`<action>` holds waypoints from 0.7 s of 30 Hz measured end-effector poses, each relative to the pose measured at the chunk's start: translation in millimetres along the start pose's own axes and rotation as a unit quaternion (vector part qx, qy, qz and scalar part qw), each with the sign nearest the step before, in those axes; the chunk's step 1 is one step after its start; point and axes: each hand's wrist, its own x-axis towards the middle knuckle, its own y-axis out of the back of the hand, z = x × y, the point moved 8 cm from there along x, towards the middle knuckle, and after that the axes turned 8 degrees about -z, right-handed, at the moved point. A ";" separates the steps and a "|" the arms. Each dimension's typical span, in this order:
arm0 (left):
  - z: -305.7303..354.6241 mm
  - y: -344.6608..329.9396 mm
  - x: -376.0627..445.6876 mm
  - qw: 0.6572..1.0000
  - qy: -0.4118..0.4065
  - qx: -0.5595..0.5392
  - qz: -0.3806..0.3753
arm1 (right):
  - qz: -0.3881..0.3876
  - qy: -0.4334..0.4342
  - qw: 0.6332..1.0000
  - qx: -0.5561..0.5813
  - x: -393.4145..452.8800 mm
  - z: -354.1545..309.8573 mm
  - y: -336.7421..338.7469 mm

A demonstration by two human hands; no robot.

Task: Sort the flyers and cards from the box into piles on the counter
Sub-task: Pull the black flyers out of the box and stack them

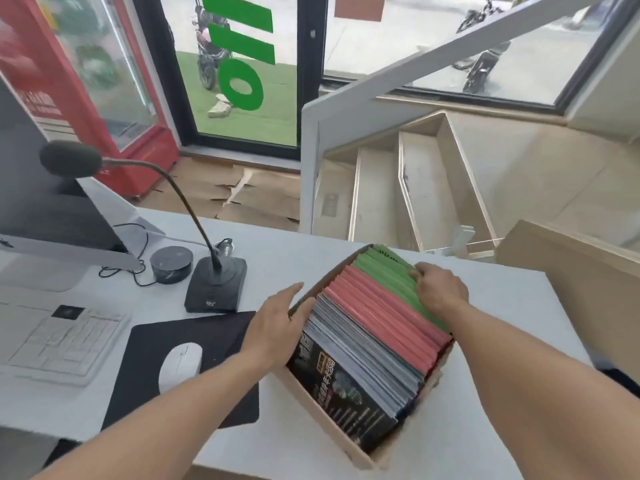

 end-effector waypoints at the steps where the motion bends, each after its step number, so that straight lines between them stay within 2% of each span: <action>1: -0.1 -0.6 -2.3 1.000 -0.002 -0.002 0.006 | -0.007 0.017 1.000 -0.007 12.9 -12.1 1.1; 5: 4.2 4.9 -15.6 0.997 -0.023 0.023 0.067 | -0.047 0.113 0.992 -0.020 59.8 -77.3 -4.3; 11: -12.7 19.9 -29.9 0.988 0.064 0.041 0.132 | -0.063 0.217 0.972 -0.057 83.1 -162.4 -17.1; 16: -19.4 24.3 -33.2 0.981 0.101 0.055 0.154 | -0.053 0.227 0.972 -0.004 85.9 -175.4 -27.4; 21: -18.0 22.9 -33.9 0.982 0.095 0.054 0.153 | -0.040 0.223 0.973 0.043 65.0 -171.2 -20.5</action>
